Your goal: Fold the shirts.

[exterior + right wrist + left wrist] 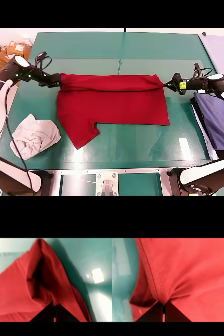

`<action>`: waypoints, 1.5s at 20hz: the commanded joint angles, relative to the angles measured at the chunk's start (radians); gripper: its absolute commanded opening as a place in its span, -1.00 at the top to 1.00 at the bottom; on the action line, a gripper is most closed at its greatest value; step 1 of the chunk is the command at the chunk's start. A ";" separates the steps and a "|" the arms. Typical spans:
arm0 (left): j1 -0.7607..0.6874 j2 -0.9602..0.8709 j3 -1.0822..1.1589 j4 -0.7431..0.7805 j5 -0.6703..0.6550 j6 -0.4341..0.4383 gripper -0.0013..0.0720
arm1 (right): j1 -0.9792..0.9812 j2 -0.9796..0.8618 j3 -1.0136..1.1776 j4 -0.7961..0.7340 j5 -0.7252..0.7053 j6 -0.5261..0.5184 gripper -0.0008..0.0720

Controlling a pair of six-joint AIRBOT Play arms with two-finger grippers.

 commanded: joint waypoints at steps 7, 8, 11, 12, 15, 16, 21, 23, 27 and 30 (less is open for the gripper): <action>0.012 -0.010 0.088 -0.001 -0.319 -0.047 -0.70 | -0.043 0.013 0.065 -0.022 0.272 0.001 -0.20; 0.021 -0.007 0.116 0.018 -0.378 -0.077 -0.66 | -0.065 0.013 0.097 -0.036 0.326 0.013 -0.19; 0.044 0.018 0.126 0.040 -0.468 -0.137 0.89 | -0.138 0.032 0.110 -0.052 0.418 0.028 0.94; 0.047 0.024 0.126 0.043 -0.500 -0.156 0.91 | -0.156 0.041 0.096 -0.058 0.439 0.027 0.93; 0.034 0.110 0.045 0.049 -0.536 -0.182 0.92 | -0.203 0.164 -0.077 -0.064 0.408 -0.014 0.94; 0.030 0.175 -0.028 0.049 -0.513 -0.181 0.92 | -0.215 0.231 -0.167 -0.063 0.374 -0.027 0.94; 0.001 0.728 -0.645 0.048 -0.179 -0.283 0.92 | -0.243 0.716 -0.758 -0.042 0.123 -0.029 0.94; -0.034 0.937 -0.878 0.037 -0.007 -0.377 0.90 | -0.235 0.866 -0.948 0.039 0.036 -0.029 0.93; -0.136 1.028 -1.124 -0.032 0.107 -0.509 -0.68 | -0.235 0.933 -1.127 0.116 -0.028 -0.030 0.06; -0.197 1.024 -1.198 -0.066 0.225 -0.555 -0.68 | -0.235 0.933 -1.138 0.116 -0.049 -0.029 0.06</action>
